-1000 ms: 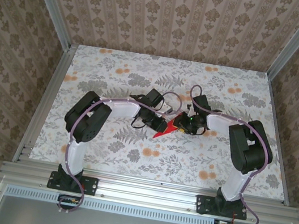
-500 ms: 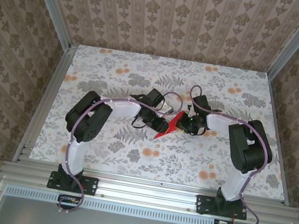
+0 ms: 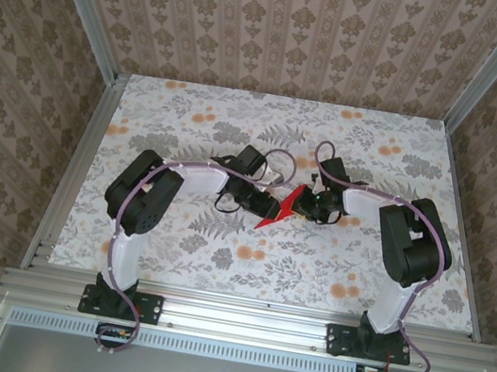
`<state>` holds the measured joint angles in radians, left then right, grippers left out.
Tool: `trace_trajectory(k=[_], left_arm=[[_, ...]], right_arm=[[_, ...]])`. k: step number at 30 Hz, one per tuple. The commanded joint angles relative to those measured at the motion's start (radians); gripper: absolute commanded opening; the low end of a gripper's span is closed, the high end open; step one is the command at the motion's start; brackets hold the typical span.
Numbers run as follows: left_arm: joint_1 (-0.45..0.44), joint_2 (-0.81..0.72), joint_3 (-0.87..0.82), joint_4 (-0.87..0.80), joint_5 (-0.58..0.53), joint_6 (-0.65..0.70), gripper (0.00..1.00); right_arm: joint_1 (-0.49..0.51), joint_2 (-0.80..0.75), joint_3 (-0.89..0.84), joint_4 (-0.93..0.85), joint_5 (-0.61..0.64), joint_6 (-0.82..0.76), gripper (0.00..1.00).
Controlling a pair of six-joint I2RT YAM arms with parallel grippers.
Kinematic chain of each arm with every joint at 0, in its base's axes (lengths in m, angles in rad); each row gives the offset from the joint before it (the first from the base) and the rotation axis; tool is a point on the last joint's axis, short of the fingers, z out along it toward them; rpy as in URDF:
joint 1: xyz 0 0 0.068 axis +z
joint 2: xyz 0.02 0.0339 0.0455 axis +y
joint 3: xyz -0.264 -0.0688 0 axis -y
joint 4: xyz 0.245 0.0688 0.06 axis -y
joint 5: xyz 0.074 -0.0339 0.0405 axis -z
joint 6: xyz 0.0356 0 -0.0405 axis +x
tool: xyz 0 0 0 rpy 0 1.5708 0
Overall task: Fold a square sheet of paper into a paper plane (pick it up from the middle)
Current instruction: Fold the wing for the fifth time at the center of the table.
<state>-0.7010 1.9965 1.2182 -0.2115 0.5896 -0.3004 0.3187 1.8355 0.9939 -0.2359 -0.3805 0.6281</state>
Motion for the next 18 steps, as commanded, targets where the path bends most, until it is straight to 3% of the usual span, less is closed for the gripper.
trace_trajectory(k=[1,8,13,18], left_arm=[[0.017,-0.033,-0.020,0.040,0.047,-0.058,0.41],[0.046,-0.039,-0.040,0.075,0.082,-0.106,0.39],[0.044,-0.024,-0.043,0.069,0.090,-0.099,0.29],[0.036,-0.013,-0.036,0.046,0.082,-0.076,0.27]], right_arm=[[0.000,0.067,-0.017,-0.070,0.086,-0.015,0.14],[0.000,0.073,-0.012,-0.071,0.084,-0.016,0.14],[-0.001,0.079,-0.007,-0.074,0.083,-0.018,0.14],[-0.001,0.083,-0.005,-0.076,0.083,-0.021,0.14]])
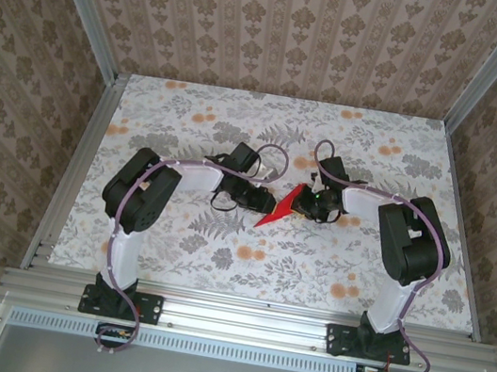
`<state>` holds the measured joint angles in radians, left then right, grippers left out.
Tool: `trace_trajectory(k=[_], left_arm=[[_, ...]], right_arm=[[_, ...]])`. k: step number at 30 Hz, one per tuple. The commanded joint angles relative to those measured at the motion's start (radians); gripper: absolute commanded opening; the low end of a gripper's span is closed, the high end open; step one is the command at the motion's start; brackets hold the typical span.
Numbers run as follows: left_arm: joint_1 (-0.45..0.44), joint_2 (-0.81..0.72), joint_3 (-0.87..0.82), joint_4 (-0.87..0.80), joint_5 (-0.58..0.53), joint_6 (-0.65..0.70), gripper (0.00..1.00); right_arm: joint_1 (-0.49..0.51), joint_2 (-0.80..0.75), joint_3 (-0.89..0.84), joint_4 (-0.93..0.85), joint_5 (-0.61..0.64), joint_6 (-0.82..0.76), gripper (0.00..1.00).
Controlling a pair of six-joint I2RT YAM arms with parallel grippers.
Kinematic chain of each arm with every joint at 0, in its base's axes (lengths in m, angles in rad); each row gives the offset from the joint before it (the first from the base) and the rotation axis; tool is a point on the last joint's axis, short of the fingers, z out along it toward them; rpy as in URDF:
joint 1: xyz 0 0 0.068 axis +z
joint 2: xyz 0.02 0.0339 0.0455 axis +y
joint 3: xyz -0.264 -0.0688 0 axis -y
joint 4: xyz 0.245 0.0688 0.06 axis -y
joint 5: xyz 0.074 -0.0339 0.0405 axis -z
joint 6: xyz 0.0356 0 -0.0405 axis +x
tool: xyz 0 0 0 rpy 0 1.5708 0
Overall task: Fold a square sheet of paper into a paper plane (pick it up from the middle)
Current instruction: Fold the wing for the fifth time at the center of the table.
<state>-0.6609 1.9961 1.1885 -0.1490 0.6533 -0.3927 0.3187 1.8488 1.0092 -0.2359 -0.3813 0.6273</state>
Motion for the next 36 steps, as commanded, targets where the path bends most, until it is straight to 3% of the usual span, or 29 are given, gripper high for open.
trace_trajectory(k=[1,15,36], left_arm=[[-0.008,-0.011,-0.003,-0.022,0.014,0.020,0.26],[-0.039,0.015,0.028,-0.087,-0.079,0.065,0.19],[-0.090,0.008,0.083,-0.172,-0.159,0.049,0.21]], right_arm=[[0.000,0.070,-0.020,-0.075,0.082,-0.020,0.14],[0.000,0.078,-0.022,-0.077,0.084,-0.020,0.19],[0.001,0.091,-0.027,-0.080,0.100,-0.019,0.28]])
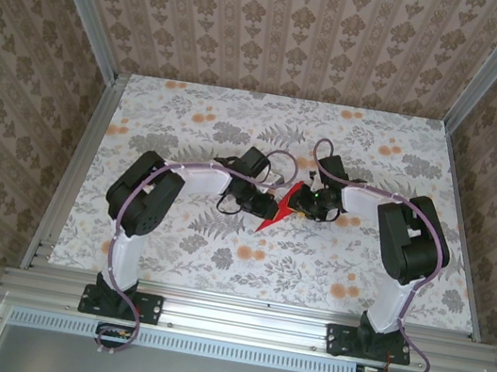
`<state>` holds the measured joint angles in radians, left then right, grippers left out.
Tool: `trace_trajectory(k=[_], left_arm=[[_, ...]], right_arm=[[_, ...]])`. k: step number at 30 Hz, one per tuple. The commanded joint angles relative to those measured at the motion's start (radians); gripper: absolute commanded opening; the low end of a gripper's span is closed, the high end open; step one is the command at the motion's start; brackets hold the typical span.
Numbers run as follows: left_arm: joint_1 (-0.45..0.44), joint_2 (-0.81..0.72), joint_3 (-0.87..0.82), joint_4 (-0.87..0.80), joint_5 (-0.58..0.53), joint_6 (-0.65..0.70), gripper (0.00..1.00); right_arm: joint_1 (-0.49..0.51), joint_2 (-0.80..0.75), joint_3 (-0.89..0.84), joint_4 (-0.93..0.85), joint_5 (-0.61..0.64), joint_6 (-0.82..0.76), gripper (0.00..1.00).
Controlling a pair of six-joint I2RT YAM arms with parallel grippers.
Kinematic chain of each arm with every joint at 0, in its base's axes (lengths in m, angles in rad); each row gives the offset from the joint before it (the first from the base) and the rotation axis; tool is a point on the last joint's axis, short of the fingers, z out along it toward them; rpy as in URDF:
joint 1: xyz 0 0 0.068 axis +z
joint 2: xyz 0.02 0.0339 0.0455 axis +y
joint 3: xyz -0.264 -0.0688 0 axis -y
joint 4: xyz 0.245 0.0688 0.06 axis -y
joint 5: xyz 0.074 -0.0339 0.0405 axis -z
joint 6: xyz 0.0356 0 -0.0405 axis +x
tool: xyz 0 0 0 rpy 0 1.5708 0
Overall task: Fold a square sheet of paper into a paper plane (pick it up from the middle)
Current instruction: Fold the wing for the fifth time at the center of the table.
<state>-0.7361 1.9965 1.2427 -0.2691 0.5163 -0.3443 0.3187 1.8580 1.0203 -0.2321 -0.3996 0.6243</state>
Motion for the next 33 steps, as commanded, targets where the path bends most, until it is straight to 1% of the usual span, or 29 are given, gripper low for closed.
trace_trajectory(k=[1,9,14,17,19,24,28,33], left_arm=[[-0.018,0.008,0.032,-0.056,-0.030,0.002,0.21],[-0.029,-0.001,0.047,-0.082,-0.050,-0.005,0.23],[-0.027,0.000,0.056,-0.093,-0.040,-0.009,0.24],[-0.014,-0.021,0.052,-0.091,-0.035,-0.016,0.28],[0.001,-0.043,0.041,-0.075,-0.018,-0.030,0.32],[0.041,-0.074,-0.005,-0.012,0.051,-0.078,0.39],[0.067,-0.068,-0.038,0.044,0.119,-0.131,0.39],[0.086,-0.055,-0.051,0.040,0.120,-0.172,0.33]], right_arm=[[0.000,0.081,-0.039,-0.084,0.118,-0.014,0.28],[0.001,0.087,-0.040,-0.091,0.136,-0.017,0.28],[0.000,0.091,-0.034,-0.111,0.166,-0.021,0.25],[0.004,0.093,-0.029,-0.129,0.193,-0.029,0.23],[0.005,0.097,-0.025,-0.144,0.214,-0.035,0.22],[0.007,0.101,-0.018,-0.162,0.242,-0.046,0.21],[0.009,0.104,-0.017,-0.168,0.251,-0.050,0.21],[0.009,0.107,-0.015,-0.167,0.252,-0.051,0.21]])
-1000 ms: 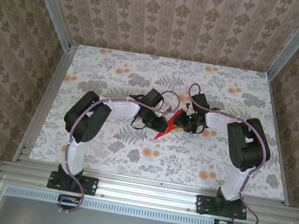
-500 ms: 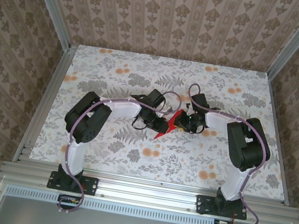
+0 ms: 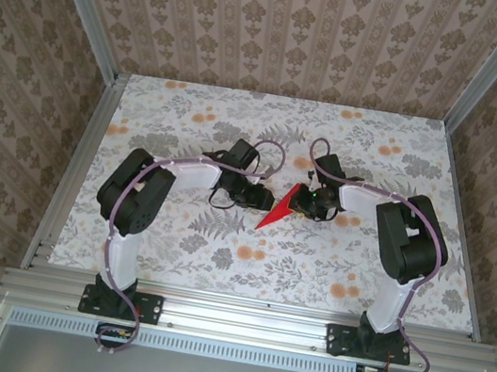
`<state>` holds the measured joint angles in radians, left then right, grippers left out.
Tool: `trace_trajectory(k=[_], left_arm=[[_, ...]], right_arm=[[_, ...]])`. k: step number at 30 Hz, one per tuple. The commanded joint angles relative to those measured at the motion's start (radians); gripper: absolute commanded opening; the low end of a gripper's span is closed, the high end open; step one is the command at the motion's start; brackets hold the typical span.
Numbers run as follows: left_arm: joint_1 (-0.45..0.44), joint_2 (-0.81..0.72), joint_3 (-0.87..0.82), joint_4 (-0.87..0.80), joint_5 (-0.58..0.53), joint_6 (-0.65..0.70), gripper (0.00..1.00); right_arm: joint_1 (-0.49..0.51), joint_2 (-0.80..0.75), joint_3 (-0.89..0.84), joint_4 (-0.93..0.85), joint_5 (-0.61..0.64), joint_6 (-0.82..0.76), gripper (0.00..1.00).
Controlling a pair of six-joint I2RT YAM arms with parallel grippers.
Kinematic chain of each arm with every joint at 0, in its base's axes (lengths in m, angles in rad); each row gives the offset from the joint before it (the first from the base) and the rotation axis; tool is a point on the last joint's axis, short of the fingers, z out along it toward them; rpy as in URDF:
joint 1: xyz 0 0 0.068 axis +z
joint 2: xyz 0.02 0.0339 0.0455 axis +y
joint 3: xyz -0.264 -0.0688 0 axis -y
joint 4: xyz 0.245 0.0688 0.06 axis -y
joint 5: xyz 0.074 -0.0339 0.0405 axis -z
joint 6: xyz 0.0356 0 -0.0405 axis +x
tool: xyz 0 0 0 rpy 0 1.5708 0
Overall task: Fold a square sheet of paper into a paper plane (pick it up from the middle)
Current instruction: Fold the wing for the fifth time at the center of the table.
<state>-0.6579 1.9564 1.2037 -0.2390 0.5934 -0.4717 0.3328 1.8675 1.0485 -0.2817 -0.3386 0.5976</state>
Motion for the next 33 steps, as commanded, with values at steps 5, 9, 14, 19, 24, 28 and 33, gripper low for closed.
trace_trajectory(k=[5,9,14,19,24,28,33], left_arm=[[0.011,0.003,-0.027,0.010,0.099,-0.057,0.29],[0.009,0.021,-0.035,0.019,0.120,-0.058,0.25],[0.008,0.032,-0.037,0.021,0.123,-0.052,0.20],[0.003,0.046,-0.032,0.011,0.114,-0.038,0.20],[-0.003,0.055,-0.025,0.005,0.114,-0.028,0.20],[-0.009,0.060,-0.018,-0.005,0.112,-0.018,0.21],[-0.022,0.065,-0.009,-0.025,0.097,-0.001,0.22]], right_arm=[[-0.004,0.103,-0.042,-0.112,0.187,-0.021,0.21],[-0.003,0.104,-0.042,-0.109,0.185,-0.019,0.21],[-0.003,0.104,-0.045,-0.108,0.182,-0.018,0.21],[-0.004,0.105,-0.046,-0.105,0.178,-0.015,0.22],[-0.003,0.106,-0.051,-0.100,0.171,-0.011,0.22],[-0.004,0.102,-0.060,-0.081,0.156,-0.001,0.28],[-0.005,0.097,-0.074,-0.057,0.141,0.017,0.33]])
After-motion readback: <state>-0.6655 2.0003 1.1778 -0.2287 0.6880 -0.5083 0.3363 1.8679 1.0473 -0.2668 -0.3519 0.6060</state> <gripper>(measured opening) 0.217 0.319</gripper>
